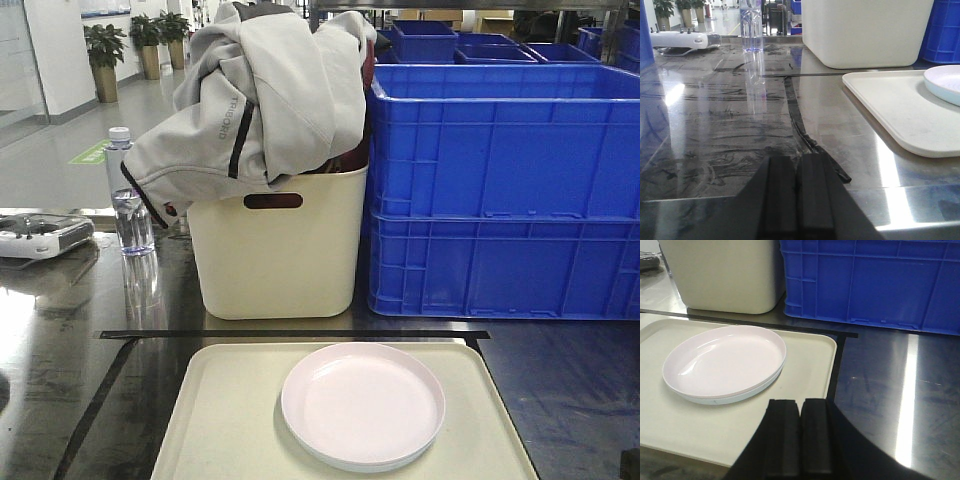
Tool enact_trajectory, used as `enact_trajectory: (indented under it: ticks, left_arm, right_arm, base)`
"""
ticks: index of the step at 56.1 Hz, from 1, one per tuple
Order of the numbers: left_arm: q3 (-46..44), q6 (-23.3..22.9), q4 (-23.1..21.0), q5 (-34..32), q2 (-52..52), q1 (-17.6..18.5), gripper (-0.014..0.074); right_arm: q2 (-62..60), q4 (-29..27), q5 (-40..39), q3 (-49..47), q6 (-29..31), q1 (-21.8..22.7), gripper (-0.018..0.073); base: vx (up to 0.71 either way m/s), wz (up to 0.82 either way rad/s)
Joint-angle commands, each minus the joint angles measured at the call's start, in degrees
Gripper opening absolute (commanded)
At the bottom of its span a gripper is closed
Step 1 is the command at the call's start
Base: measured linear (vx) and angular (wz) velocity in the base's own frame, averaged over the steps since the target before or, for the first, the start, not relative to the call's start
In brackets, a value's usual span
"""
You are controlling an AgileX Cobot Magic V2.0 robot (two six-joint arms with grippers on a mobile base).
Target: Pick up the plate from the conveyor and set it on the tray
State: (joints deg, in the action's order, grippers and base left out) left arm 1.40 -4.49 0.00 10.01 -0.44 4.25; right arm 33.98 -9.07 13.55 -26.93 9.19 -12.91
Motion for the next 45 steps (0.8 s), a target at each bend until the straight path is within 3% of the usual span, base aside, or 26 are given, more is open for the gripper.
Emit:
enact_trajectory:
  ticks: [1,15,27,37,45]
  left_arm:
    - [1.1,-0.5,0.0,-4.4,-0.3,0.1,0.0]
    - [1.1,-0.5,0.0,-4.4,-0.3,0.1,0.0]
    - [1.1,-0.5,0.0,-4.4,-0.3,0.1,0.0]
    - [1.1,-0.5,0.0,-4.4,-0.3,0.1,0.0]
    - [1.1,-0.5,0.0,-4.4,-0.3,0.1,0.0]
  right_arm:
    - [0.3,-0.1,-4.8,-1.8,0.0,0.2,-0.0009]
    - [-2.9,0.8,-6.8,1.8,0.1,1.2,-0.0009]
    - [-22.6,4.0,-15.6,20.8,-8.1,8.3,-0.0009]
    - [-35.6,6.4,-16.6,29.4,-8.4,8.2,-0.0009]
    - [-35.1,6.3,-16.6,29.5,-8.4,8.2,-0.0009]
  base:
    - [0.0,0.0]
    - [0.0,0.0]
    - [0.0,0.0]
    - [0.0,0.0]
    - [0.0,0.0]
